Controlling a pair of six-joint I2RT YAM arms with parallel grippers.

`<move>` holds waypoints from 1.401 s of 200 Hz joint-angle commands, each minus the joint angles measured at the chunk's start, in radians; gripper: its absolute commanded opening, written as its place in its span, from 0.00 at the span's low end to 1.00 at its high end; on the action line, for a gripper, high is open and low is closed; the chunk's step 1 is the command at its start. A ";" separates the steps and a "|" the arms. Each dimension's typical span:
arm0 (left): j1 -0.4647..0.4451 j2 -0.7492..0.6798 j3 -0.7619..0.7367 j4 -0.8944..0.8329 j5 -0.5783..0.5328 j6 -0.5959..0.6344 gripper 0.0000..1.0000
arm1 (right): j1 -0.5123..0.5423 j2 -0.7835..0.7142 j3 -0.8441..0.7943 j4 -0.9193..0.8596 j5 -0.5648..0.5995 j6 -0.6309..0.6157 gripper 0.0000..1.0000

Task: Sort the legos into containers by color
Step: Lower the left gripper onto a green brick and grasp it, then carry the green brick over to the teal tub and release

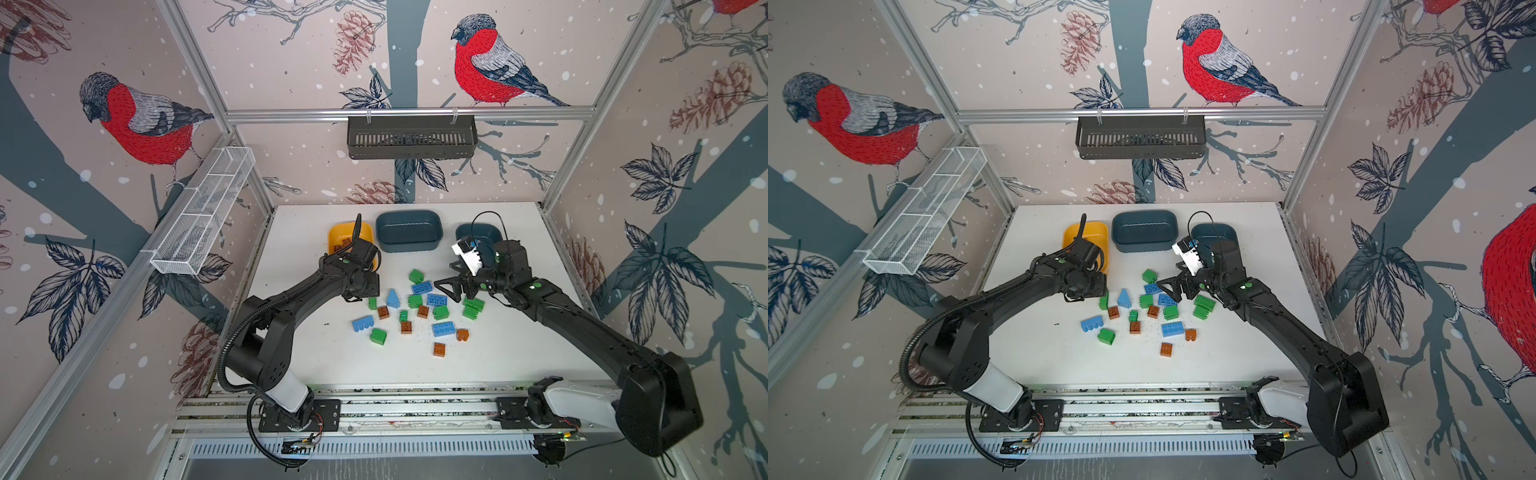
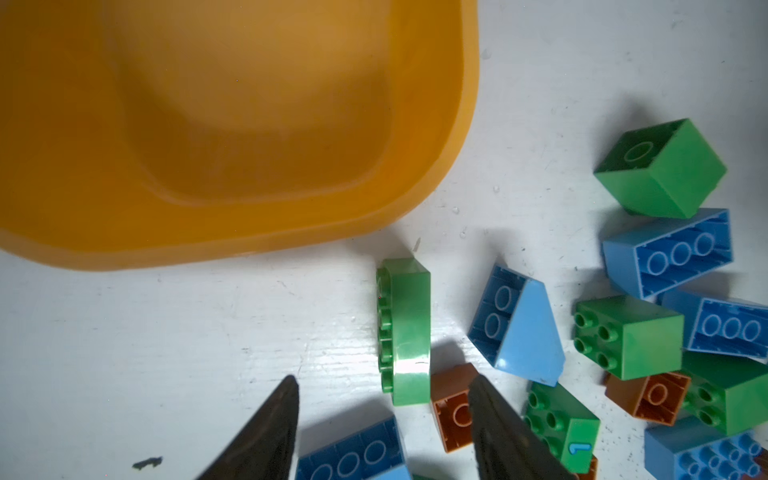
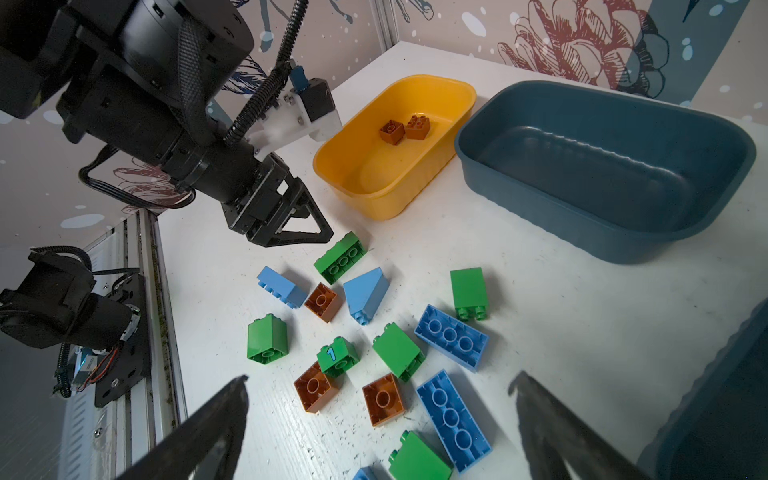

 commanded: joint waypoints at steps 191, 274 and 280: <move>-0.035 0.104 0.181 -0.030 -0.041 0.034 0.15 | -0.009 -0.045 -0.020 -0.029 0.026 -0.021 0.99; -0.004 0.453 0.810 -0.074 -0.124 0.184 0.17 | -0.034 -0.051 -0.004 -0.015 0.041 -0.011 0.99; -0.001 0.492 0.869 -0.082 -0.138 0.190 0.17 | -0.036 -0.051 -0.003 -0.014 0.043 -0.009 0.99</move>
